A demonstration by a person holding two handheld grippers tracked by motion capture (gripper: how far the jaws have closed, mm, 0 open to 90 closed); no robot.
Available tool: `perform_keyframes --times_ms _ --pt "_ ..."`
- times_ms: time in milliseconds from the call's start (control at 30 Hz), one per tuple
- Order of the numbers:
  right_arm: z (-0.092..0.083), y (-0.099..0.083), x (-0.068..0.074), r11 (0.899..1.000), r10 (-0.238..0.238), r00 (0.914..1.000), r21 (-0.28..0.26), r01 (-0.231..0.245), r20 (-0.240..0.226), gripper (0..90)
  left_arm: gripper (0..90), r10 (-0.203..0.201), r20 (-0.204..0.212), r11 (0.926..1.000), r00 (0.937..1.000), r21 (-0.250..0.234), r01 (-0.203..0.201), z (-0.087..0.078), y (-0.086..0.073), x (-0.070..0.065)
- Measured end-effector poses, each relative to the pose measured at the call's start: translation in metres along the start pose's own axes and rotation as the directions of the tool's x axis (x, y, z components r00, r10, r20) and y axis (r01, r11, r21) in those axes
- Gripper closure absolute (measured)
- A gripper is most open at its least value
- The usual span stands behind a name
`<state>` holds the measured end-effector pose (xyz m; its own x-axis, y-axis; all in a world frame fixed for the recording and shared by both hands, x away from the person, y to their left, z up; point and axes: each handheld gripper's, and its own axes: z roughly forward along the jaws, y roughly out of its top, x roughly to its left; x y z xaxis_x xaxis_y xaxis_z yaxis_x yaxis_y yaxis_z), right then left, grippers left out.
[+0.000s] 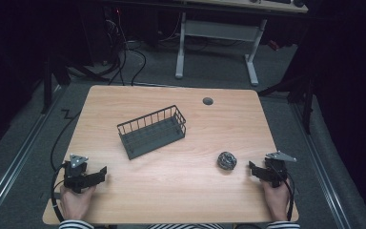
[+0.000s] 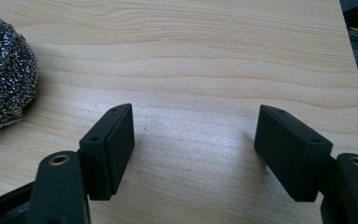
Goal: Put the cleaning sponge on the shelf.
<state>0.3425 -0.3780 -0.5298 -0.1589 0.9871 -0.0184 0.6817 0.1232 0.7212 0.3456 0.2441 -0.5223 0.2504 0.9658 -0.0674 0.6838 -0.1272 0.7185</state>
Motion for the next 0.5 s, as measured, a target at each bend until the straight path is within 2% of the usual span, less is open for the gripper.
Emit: perform_keyframes --times_ms 200,233,267,367,500 --pt "0.0 0.0 0.0 1.0 -0.001 1.0 0.0 0.001 0.0 28.8 15.3 -0.006 0.038 0.9999 0.9993 -0.015 0.006 -0.003 0.008 -0.004" --pt "0.0 0.0 0.0 1.0 -0.001 1.0 0.0 0.001 0.0 28.8 15.1 -0.006 0.04 0.9998 0.9992 -0.019 0.007 -0.004 0.009 -0.005" --pt "0.0 0.0 0.0 1.0 -0.001 1.0 0.0 0.001 0.0 28.8 15.1 0.016 0.026 0.9997 0.9995 -0.02 -0.016 -0.005 0.011 -0.008" --pt "0.0 0.0 0.0 1.0 -0.005 1.0 -0.001 0.005 0.0 28.8 15.1 0.024 0.024 0.9995 0.9994 -0.019 -0.024 -0.006 0.013 -0.01" --pt "0.0 0.0 0.0 1.0 -0.003 1.0 -0.001 0.003 0.0 28.8 15.1 0.026 0.043 0.9994 0.9988 -0.022 -0.025 -0.007 0.017 -0.012"
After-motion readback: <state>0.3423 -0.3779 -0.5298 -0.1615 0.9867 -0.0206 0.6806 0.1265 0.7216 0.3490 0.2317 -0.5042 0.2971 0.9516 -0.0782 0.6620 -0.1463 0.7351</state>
